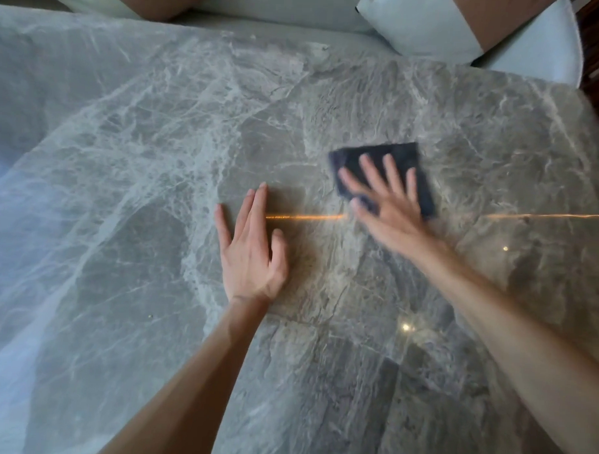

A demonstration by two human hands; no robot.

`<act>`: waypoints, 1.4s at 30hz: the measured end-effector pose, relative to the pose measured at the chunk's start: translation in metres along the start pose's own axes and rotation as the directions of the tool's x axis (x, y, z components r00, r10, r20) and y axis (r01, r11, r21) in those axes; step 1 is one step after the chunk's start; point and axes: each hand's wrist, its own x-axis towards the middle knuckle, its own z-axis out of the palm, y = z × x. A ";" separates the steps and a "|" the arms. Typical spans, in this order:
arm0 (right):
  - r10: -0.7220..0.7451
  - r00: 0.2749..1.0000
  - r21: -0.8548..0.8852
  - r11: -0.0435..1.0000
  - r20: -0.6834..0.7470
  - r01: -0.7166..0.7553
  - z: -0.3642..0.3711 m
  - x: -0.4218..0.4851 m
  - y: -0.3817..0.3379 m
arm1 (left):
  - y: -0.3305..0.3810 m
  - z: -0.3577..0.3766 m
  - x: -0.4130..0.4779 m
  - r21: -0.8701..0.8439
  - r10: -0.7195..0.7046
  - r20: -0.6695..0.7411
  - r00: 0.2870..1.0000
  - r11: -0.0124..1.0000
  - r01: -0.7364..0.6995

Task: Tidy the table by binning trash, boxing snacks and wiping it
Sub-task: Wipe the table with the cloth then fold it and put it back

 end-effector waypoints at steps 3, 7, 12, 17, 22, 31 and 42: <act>-0.373 0.925 -0.122 0.917 0.073 0.380 0.025 -0.087 -0.026 | -0.001 0.000 -0.001 0.021 0.009 0.012 1.000 1.000 -0.009; -0.327 0.932 -0.065 0.938 0.159 0.340 0.008 -0.097 0.028 | -0.001 0.002 -0.001 0.036 0.008 0.030 1.000 0.999 -0.009; 0.079 0.996 0.071 0.994 0.030 -0.081 -0.010 0.017 0.004 | -0.002 0.004 0.000 0.000 -0.006 -0.003 1.000 1.000 0.006; -0.329 0.944 -0.041 0.944 -0.028 0.328 0.024 -0.054 -0.066 | -0.006 0.003 0.000 -0.248 -0.113 -0.051 0.992 0.964 0.097; -0.449 0.892 0.119 0.890 0.057 0.440 0.026 -0.147 -0.053 | -0.006 -0.010 0.006 -0.482 -0.191 0.131 0.973 0.846 0.230; -0.097 0.805 0.708 0.546 0.585 -0.449 -0.007 -0.178 -0.063 | 0.031 -0.078 -0.055 -0.571 -0.442 0.282 0.852 0.636 0.519; -0.508 0.498 0.530 -0.093 0.703 -0.843 -0.052 -0.204 -0.160 | 0.011 -0.198 -0.149 -0.582 -0.643 0.350 0.681 0.421 0.696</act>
